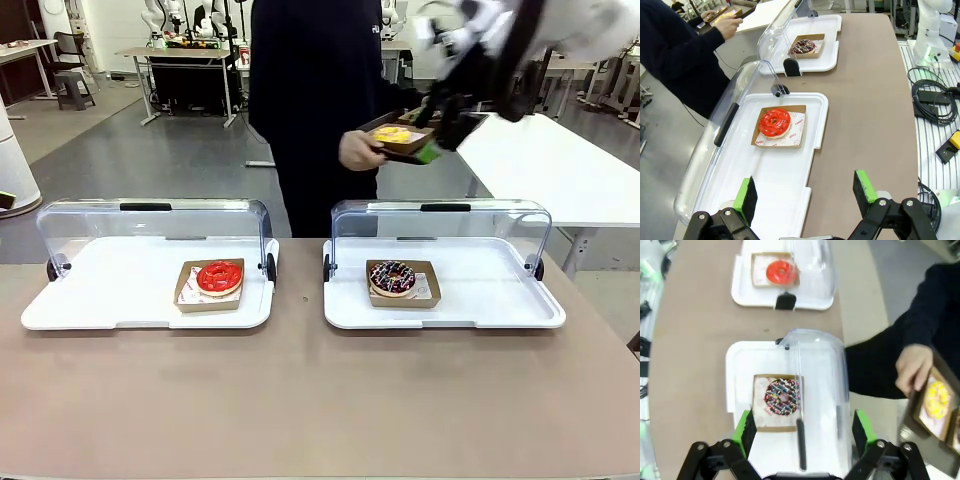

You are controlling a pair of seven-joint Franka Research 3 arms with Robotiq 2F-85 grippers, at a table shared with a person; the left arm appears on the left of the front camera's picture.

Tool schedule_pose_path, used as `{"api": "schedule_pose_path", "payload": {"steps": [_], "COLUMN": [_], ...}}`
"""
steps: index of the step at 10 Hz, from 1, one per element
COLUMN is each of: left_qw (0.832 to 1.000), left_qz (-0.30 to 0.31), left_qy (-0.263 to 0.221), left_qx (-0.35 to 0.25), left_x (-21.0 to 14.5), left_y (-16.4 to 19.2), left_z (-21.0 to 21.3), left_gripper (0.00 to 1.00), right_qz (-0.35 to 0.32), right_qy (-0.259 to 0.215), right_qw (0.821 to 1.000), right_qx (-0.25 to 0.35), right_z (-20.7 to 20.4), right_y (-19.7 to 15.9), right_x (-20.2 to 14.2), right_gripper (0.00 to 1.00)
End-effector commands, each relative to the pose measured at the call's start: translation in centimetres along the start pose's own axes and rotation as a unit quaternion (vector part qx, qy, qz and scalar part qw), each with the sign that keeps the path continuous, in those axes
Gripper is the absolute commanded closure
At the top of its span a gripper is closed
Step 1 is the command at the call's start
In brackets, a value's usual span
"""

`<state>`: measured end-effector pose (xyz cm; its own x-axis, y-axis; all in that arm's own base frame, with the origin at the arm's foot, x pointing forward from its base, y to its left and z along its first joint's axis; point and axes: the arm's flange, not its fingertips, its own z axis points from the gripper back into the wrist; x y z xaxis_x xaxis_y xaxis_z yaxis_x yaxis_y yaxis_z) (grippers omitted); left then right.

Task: Provide the desired donut to the person.
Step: Place the picked Paper togo box onto the Handle tray extended by the person.

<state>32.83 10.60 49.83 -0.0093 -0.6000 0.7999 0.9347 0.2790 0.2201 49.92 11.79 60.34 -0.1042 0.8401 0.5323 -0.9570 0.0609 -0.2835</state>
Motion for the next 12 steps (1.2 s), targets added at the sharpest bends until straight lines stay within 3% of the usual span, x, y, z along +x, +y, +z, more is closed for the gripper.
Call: {"api": "schedule_pose_path", "payload": {"steps": [1,3,6,12], "left_qw": [1.0,1.0,1.0,1.0], "left_qz": [-0.009,-0.009,-0.009,-0.009], "left_qy": [-0.012,-0.012,-0.012,-0.012], "left_qx": [0.002,0.002,0.002,0.002], "left_x": [-0.3,-0.3,-0.3,-0.3], "left_y": [-0.1,-0.1,-0.1,-0.1], "left_z": [0.0,0.0,0.0,0.0], "left_gripper": [0.0,0.0,0.0,0.0], "right_qz": [-0.005,-0.043,-0.106,-0.157], "right_qy": [-0.047,-0.08,-0.136,-0.137], "right_qw": [0.999,0.993,0.981,0.974], "right_qx": [-0.019,-0.08,-0.091,-0.089], "right_z": [1.4,2.8,3.3,4.5], "right_y": [3.8,6.8,10.4,12.4], "right_x": [-5.8,-9.8,-13.7,-18.1], "right_gripper": [0.0,0.0,0.0,0.0]}}
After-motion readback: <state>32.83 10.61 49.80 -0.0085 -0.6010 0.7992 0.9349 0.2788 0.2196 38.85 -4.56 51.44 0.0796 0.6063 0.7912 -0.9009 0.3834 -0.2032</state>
